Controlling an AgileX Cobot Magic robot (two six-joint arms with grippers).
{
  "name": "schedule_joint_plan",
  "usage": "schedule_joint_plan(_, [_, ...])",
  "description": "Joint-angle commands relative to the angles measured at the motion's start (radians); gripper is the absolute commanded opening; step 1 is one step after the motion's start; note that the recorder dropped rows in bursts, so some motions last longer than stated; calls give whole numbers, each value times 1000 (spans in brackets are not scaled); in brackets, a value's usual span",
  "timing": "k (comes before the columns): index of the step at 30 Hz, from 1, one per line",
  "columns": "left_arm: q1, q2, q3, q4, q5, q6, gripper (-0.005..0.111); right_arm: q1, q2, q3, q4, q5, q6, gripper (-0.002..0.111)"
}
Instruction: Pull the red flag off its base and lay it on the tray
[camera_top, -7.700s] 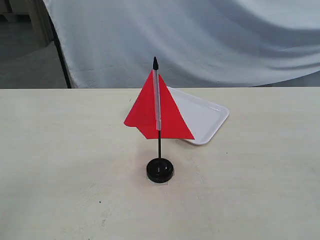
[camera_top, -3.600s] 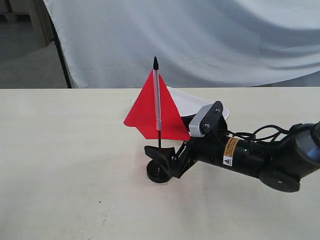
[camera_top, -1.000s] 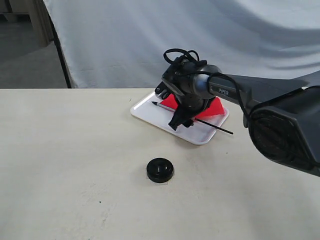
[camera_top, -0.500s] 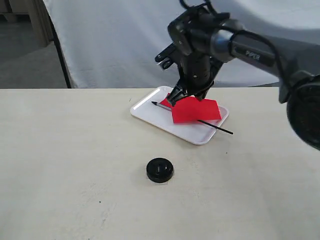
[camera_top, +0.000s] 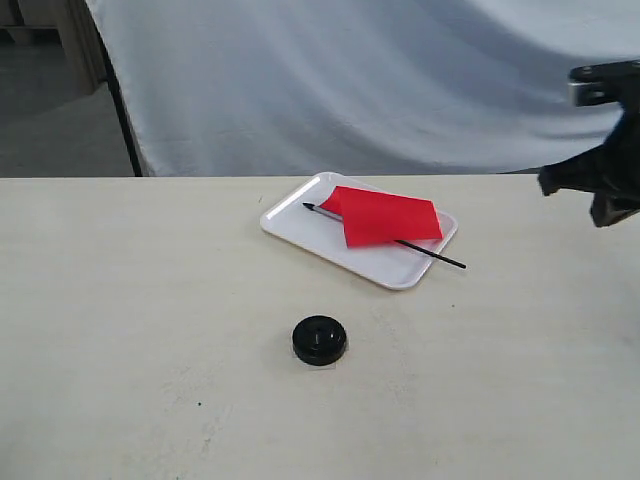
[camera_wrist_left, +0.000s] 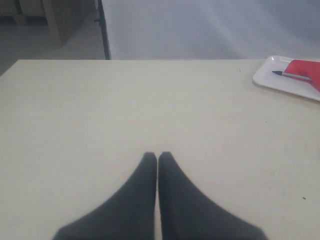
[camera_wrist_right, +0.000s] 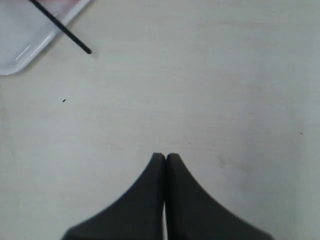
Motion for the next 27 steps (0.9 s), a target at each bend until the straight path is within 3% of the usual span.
schedule_joint_plan(1, [-2,-1,2,-5,-6,-3,1,-67,-201,185,44,-152,10,0])
schedule_joint_plan(10, [-2,-1,2,-5,-6,-3,1,-72,-630,584,60,-501,88,0])
schedule_joint_plan(18, [-2,-1,2,-5,-6,-3,1,-69,-1022,769,105,-724,180,0])
schedule_joint_plan(27, [-2,-1,2,-5,-6,-3,1,-69,-1373,865,161,-686,201,0])
